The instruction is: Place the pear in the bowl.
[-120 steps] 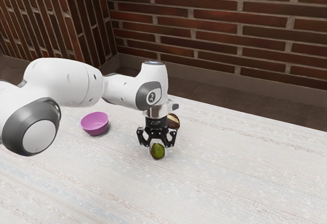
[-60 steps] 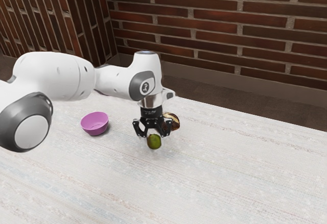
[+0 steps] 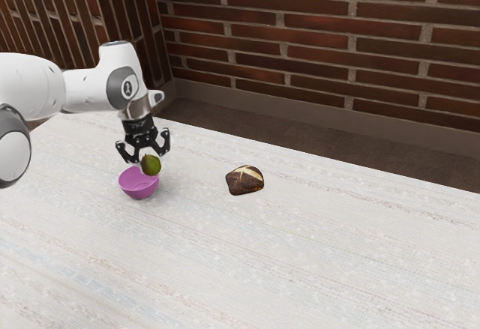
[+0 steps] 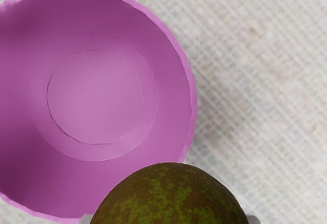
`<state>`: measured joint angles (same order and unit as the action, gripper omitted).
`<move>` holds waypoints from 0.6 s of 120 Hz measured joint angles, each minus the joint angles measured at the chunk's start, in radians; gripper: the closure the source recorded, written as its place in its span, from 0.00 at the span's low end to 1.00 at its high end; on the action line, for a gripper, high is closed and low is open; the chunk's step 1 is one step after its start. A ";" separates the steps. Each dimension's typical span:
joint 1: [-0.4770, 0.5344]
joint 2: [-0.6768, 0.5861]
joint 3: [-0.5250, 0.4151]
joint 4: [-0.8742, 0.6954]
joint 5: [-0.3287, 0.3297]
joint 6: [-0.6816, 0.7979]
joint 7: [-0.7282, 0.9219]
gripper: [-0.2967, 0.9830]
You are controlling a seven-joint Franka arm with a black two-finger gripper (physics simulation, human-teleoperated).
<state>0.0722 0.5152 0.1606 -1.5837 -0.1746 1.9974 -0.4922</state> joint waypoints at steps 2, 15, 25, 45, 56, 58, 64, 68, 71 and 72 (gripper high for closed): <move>0.010 0.001 0.000 0.000 0.000 0.000 0.000 0.58; 0.066 0.012 0.000 0.010 0.001 0.001 -0.001 0.59; 0.087 0.027 0.000 0.019 0.001 0.001 -0.002 0.59; 0.096 0.057 0.000 0.022 -0.001 0.003 -0.003 0.58; 0.096 0.063 -0.001 0.022 -0.007 0.004 -0.001 0.50; 0.096 0.064 -0.001 0.022 -0.008 0.004 -0.001 0.48; 0.095 0.064 -0.001 0.023 -0.010 0.004 0.000 0.43; 0.096 0.065 -0.001 0.023 -0.012 0.004 0.001 0.40; 0.096 0.064 -0.001 0.023 -0.012 0.005 0.002 0.39; 0.095 0.064 -0.001 0.023 -0.012 0.005 0.002 0.38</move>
<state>0.1677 0.5791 0.1595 -1.5606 -0.1870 2.0021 -0.4903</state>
